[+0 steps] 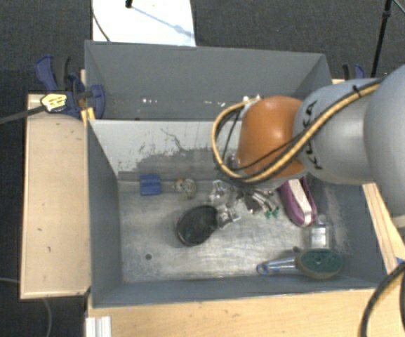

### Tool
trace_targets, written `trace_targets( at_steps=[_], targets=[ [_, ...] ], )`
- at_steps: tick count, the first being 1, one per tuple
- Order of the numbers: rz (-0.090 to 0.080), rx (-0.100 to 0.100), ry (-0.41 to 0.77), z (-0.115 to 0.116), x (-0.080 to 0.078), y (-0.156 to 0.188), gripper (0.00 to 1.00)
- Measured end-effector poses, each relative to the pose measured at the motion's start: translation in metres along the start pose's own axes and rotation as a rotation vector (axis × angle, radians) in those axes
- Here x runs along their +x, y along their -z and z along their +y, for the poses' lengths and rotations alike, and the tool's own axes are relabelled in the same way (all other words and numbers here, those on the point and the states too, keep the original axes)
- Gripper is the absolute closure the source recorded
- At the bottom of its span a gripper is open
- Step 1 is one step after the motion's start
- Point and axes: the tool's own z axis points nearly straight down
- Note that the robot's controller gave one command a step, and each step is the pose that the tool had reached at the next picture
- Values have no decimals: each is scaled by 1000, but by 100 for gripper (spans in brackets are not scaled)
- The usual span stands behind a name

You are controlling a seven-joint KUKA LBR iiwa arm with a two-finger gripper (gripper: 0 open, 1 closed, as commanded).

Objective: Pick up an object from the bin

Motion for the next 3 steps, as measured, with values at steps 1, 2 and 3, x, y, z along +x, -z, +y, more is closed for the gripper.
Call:
trace_targets(
  at_steps=[1, 2, 3],
  targets=[
    [3, -3, -40, 25, -9, 39, 100],
    [8, -2, -40, 24, -8, 36, 0],
    [8, -2, -38, 24, -8, 36, 100]
  ],
)
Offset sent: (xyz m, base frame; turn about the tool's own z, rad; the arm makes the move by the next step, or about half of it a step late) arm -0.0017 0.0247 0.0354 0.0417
